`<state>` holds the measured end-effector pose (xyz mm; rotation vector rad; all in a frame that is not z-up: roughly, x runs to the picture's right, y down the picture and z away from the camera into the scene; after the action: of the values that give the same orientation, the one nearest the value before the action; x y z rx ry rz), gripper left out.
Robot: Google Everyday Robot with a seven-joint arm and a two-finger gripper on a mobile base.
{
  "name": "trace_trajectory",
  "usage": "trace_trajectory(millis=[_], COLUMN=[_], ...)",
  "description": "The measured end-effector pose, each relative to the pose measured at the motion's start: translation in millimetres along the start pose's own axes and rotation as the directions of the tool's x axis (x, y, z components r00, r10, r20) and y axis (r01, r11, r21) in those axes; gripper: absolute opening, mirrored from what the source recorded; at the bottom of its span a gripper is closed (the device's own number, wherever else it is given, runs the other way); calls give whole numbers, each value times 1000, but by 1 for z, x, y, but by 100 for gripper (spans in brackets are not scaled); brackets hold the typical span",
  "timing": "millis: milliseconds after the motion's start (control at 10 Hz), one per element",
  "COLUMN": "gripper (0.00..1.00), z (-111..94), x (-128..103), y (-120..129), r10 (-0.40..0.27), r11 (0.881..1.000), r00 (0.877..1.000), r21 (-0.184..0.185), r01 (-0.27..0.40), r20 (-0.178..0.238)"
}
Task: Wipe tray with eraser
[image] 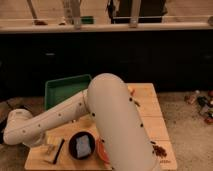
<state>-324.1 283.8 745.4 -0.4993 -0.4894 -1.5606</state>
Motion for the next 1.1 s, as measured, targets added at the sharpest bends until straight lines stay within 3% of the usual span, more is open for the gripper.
trace_trajectory(millis=[500,1100], gripper=[80,80], z=[0,13], x=[0,4], y=[5,25], r10=[80,221], r11=[997,974], r00=[996,972], r21=[-1,29], r01=[-80,-224], r20=[40,79])
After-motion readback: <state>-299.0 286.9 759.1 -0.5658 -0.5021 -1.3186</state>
